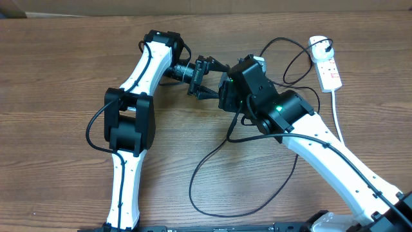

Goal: Plug charger to phone and switch on socket

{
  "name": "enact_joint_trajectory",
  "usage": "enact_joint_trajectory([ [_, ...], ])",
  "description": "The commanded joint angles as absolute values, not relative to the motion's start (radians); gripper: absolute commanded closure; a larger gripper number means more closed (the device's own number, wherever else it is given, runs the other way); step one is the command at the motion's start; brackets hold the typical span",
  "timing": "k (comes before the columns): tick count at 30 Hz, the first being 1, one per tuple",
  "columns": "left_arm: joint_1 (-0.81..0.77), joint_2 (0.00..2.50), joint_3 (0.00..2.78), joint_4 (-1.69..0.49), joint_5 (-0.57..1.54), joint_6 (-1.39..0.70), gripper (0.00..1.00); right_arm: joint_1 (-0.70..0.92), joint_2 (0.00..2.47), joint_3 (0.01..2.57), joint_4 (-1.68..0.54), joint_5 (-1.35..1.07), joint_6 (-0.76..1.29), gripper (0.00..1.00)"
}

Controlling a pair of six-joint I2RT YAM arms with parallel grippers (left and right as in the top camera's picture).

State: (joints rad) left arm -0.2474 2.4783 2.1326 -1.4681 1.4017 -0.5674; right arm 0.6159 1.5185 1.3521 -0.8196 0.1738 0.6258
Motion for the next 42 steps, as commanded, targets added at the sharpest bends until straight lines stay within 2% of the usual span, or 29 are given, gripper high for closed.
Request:
enact_joint_trajectory([
  [1, -0.25, 2.45, 2.156, -1.466, 1.499, -0.607, 0.34, 0.622, 1.525, 1.376, -0.804, 0.258, 0.711, 0.35],
  [11, -0.251, 2.45, 2.156, -1.466, 1.501, -0.629, 0.34, 0.622, 1.566, 1.375, -0.772, 0.254, 0.707, 0.39],
  [13, -0.251, 2.45, 2.156, -1.466, 1.501, -0.629, 0.34, 0.622, 1.575, 1.375, -0.772, 0.25, 0.707, 0.43],
  [16, -0.251, 2.45, 2.156, -1.465, 1.492, -0.632, 0.34, 0.622, 1.575, 1.375, -0.763, 0.25, 0.707, 0.44],
  [27, -0.251, 2.45, 2.156, -1.411, 1.387, -0.72, 0.32, 0.622, 1.575, 1.375, -0.747, 0.244, 0.631, 0.59],
  [42, -0.257, 2.45, 2.156, -1.409, 1.433, -0.741, 0.32, 0.622, 1.595, 1.375, -0.735, 0.228, 0.658, 0.62],
])
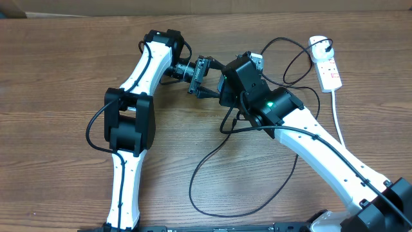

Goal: Plug charger to phone and switch on socket

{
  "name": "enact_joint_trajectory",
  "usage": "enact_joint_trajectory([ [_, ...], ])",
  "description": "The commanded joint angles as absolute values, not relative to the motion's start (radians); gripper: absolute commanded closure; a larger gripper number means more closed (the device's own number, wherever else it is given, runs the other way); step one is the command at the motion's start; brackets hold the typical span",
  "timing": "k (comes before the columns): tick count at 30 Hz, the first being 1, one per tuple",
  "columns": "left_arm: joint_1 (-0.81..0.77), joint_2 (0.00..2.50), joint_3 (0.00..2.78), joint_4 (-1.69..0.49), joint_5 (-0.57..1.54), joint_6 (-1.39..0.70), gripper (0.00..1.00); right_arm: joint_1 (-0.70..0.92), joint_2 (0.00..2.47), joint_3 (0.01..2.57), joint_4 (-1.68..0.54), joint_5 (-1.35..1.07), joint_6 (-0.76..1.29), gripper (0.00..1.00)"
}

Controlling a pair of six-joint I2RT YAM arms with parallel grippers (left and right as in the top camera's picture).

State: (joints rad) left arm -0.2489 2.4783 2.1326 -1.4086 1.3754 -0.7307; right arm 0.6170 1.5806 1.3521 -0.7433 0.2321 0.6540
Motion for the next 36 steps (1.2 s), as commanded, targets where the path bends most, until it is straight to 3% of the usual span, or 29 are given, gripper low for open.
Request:
enact_joint_trajectory([
  [1, -0.257, 2.45, 2.156, -1.409, 1.433, -0.741, 0.32, 0.622, 1.596, 1.375, -0.735, 0.228, 0.658, 0.63],
  [24, -0.257, 2.45, 2.156, -1.389, 1.429, -0.737, 0.32, 0.622, 1.632, 1.374, -0.71, 0.248, 0.665, 0.75],
  [36, -0.257, 2.45, 2.156, -1.382, 1.409, -0.738, 0.32, 0.617, 1.632, 1.376, -0.708, 0.261, 0.665, 0.75],
])
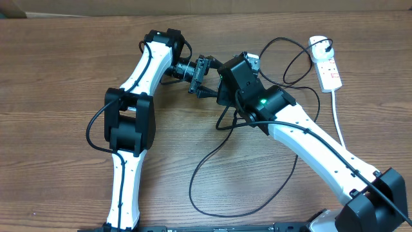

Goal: Plug charger to phone and switch on socket

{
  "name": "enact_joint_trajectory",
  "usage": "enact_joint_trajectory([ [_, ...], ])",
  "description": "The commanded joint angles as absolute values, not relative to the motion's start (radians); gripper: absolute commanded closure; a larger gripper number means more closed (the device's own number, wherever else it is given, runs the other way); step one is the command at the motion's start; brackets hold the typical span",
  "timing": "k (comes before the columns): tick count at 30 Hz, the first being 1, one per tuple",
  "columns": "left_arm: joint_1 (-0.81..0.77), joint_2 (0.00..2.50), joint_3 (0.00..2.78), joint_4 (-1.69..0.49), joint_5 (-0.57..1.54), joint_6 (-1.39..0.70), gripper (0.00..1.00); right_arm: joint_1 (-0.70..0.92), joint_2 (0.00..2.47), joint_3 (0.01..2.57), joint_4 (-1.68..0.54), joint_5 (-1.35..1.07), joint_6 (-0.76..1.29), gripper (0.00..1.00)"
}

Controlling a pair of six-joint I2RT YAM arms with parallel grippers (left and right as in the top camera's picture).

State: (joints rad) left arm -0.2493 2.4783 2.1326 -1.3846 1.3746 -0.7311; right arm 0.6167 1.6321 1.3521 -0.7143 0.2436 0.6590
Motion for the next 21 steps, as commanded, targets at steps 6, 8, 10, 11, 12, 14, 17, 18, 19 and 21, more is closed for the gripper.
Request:
enact_joint_trajectory([
  [6, -0.257, 2.45, 2.156, -1.371, 1.367, -0.737, 0.32, 0.617, 1.632, 1.376, -0.708, 0.26, 0.665, 0.76],
  [8, -0.257, 2.45, 2.156, -1.371, 1.352, -0.737, 0.31, 0.617, 1.632, 1.376, -0.708, 0.26, 0.665, 0.76],
  [10, -0.257, 2.45, 2.156, -1.37, 1.35, -0.734, 0.31, 0.617, 1.632, 1.376, -0.708, 0.26, 0.665, 0.77],
  [11, -0.257, 2.45, 2.156, -1.37, 1.35, -0.733, 0.31, 0.617, 1.632, 1.376, -0.708, 0.259, 0.665, 0.78],
  [12, -0.257, 2.45, 2.156, -1.37, 1.351, -0.733, 0.31, 0.617, 1.632, 1.376, -0.708, 0.255, 0.665, 0.78],
  [14, -0.257, 2.45, 2.156, -1.37, 1.355, -0.734, 0.31, 0.617, 1.632, 1.376, -0.708, 0.237, 0.665, 0.79],
  [17, -0.257, 2.45, 2.156, -1.371, 1.362, -0.734, 0.31, 0.617, 1.632, 1.376, -0.708, 0.231, 0.666, 0.8],
  [18, -0.257, 2.45, 2.156, -1.371, 1.363, -0.734, 0.3, 0.617, 1.632, 1.376, -0.708, 0.231, 0.666, 0.8],
  [19, -0.257, 2.45, 2.156, -1.37, 1.365, -0.734, 0.31, 0.617, 1.632, 1.376, -0.708, 0.231, 0.666, 0.81],
  [21, -0.257, 2.45, 2.156, -1.37, 1.38, -0.733, 0.31, 0.617, 1.632, 1.376, -0.71, 0.231, 0.666, 0.85],
])
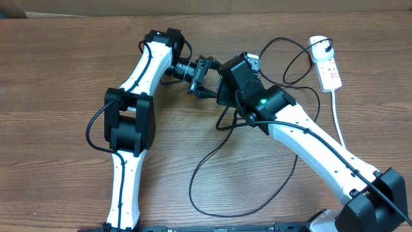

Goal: Plug charger to phone and switch on socket

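Observation:
In the overhead view my left gripper points right at the table's middle back. Its two fingers stand apart, and what lies between them is too dark to make out. My right gripper is hidden under its own black wrist, which presses close against the left fingertips. The phone cannot be made out. A black charger cable runs from a plug in the white socket strip at the back right. It passes under the right arm and loops over the table's front.
The cable's big loop lies between the two arm bases, and a smaller loop lies beside the socket strip. The strip's white lead runs toward the front right. The left arm's elbow stands left of the middle.
At the oldest moment my right wrist stood a little to the right of the left gripper's spread fingers. At each later moment it was further left and back, until it stood against those fingertips, where it is now. The left arm has kept its place throughout.

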{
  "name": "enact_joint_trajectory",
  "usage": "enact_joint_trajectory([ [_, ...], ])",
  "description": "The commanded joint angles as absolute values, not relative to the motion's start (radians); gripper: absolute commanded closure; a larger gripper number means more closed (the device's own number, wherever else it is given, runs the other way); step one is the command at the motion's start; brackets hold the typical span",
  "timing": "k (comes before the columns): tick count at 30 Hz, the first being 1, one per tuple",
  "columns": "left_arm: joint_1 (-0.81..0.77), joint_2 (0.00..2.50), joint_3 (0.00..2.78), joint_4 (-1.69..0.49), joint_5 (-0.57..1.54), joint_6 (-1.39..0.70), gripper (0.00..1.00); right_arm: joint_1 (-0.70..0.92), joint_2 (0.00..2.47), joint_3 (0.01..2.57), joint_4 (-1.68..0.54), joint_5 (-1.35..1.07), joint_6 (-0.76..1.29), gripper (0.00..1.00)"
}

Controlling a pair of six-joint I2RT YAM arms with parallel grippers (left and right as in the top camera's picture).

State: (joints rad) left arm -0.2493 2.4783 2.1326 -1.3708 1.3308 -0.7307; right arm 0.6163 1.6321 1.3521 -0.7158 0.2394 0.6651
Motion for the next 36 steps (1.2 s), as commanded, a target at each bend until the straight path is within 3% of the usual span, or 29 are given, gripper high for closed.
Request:
enact_joint_trajectory([
  [1, -0.257, 2.45, 2.156, -1.371, 1.38, -0.733, 0.3, 0.617, 1.632, 1.376, -0.71, 0.231, 0.666, 0.85],
  [16, -0.257, 2.45, 2.156, -1.354, 1.38, -0.718, 0.22, 0.617, 1.632, 1.376, -0.716, 0.231, 0.681, 0.96],
  [18, -0.257, 2.45, 2.156, -1.326, 1.38, -0.715, 0.18, 0.617, 1.632, 1.376, -0.715, 0.232, 0.681, 0.96],
  [19, -0.257, 2.45, 2.156, -1.316, 1.38, -0.71, 0.04, 0.617, 1.632, 1.376, -0.715, 0.235, 0.681, 0.96],
  [20, -0.257, 2.45, 2.156, -1.302, 1.38, -0.707, 0.0, 0.616, 1.632, 1.376, -0.715, 0.237, 0.68, 0.96],
  [31, -0.217, 2.4, 2.157, -1.188, 1.37, -0.495, 0.0, 0.543, 1.598, 1.377, -0.725, 0.261, 0.681, 0.96],
  [36, -0.165, 2.254, 2.157, -1.207, 1.207, -0.415, 0.0, 0.454, 1.57, 1.377, -0.747, 0.192, 0.681, 0.96],
])
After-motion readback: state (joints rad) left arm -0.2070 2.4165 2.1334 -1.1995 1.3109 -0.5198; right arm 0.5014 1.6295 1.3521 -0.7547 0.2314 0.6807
